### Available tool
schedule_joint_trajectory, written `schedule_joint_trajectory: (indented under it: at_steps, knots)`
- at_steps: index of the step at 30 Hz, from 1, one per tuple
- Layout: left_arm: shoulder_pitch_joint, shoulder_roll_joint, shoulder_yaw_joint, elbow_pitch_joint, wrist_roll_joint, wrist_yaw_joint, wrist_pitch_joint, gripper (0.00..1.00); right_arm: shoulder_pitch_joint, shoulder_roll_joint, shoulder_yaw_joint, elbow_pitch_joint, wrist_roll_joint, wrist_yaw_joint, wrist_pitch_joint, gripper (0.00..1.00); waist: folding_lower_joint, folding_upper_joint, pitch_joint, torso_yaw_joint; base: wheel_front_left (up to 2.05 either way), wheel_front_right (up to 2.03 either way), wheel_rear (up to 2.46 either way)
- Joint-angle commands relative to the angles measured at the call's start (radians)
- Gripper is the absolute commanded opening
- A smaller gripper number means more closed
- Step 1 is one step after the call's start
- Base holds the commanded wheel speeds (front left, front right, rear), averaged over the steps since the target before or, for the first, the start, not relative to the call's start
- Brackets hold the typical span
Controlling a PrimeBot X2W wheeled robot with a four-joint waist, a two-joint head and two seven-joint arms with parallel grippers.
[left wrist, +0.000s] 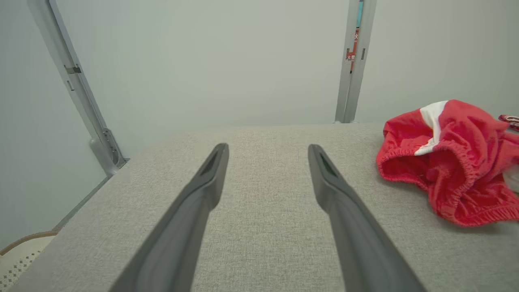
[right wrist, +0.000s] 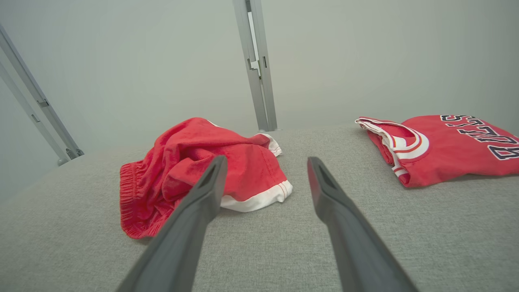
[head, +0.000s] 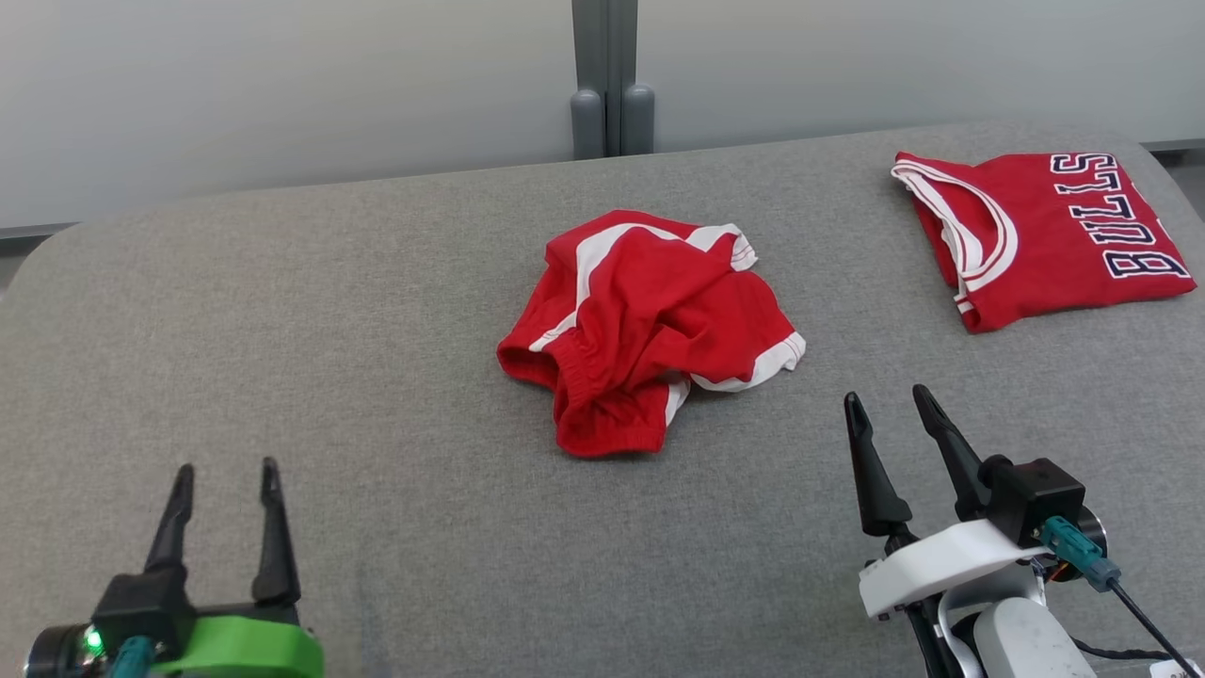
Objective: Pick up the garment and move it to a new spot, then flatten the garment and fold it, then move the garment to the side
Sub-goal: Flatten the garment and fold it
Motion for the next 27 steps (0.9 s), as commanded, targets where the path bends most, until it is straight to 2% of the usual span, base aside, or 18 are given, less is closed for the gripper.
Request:
schedule_joint_trajectory:
  at_steps: [1,6,14,27]
  knots:
    - [-0.035,0.009,-0.027,0.01,0.015,-0.004,-0.003,1.0,-0.005,-0.002,0.003,0.002,0.006,-0.001,-0.003,1.0,0.0,0.0,0.007,-0.006,0.0,0.0,0.0]
    - [-0.118,0.035,-0.149,0.061,0.012,-0.01,-0.003,1.0,-0.029,-0.002,0.024,0.0,0.011,-0.001,-0.003,1.0,0.0,0.0,0.035,-0.038,0.0,0.0,0.0]
    - [-0.241,0.086,-0.369,0.182,-0.064,-0.01,-0.003,1.0,-0.055,-0.002,0.038,-0.01,0.023,-0.001,-0.003,1.0,0.0,0.0,0.096,-0.114,0.0,0.0,0.0]
    - [-0.376,0.145,-0.562,0.392,-0.175,-0.01,-0.003,1.0,-0.095,-0.002,0.038,-0.032,0.04,-0.001,-0.003,1.0,0.0,0.0,0.191,-0.215,0.0,0.0,0.0]
